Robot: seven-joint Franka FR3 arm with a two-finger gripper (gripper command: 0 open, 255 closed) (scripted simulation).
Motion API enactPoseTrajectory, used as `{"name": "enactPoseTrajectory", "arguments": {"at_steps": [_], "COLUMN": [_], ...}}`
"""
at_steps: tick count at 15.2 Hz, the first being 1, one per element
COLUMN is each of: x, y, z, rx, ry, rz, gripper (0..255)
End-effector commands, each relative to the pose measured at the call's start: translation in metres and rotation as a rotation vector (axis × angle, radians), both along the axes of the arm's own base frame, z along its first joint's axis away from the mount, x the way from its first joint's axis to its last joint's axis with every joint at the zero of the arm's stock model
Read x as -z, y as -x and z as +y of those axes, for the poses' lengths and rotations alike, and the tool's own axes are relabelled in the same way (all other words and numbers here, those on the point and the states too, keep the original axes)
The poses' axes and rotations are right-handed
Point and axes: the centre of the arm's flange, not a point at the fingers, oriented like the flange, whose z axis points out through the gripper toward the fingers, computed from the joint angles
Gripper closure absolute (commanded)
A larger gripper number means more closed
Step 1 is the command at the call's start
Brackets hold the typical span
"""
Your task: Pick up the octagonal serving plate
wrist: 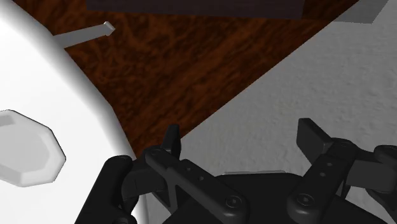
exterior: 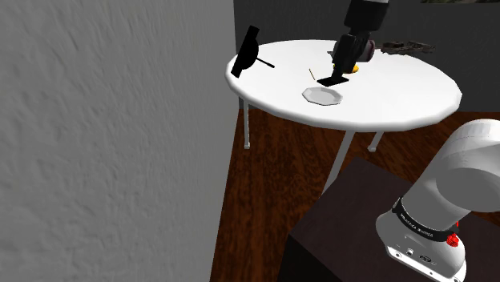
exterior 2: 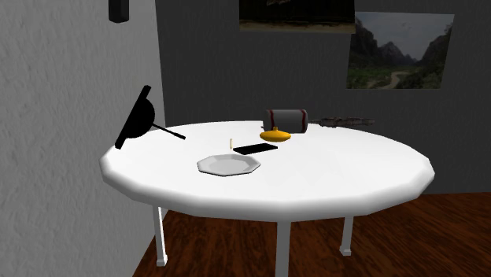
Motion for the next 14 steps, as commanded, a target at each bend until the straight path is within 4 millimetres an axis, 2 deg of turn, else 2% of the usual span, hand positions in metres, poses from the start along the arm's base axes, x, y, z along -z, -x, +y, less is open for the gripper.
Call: {"name": "enactPoseTrajectory", "arguments": {"at_steps": [1, 8, 14], "x": [0.0, 0.057, 0.102], "y": [0.0, 0.007, 0.003], "z": [0.0, -0.062, -0.119], "rx": [0.0, -0.176, -0.328], "ry": [0.0, 0.076, 0.141], "rz": [0.0, -0.019, -0.036], "gripper": [0, 0, 0]}}
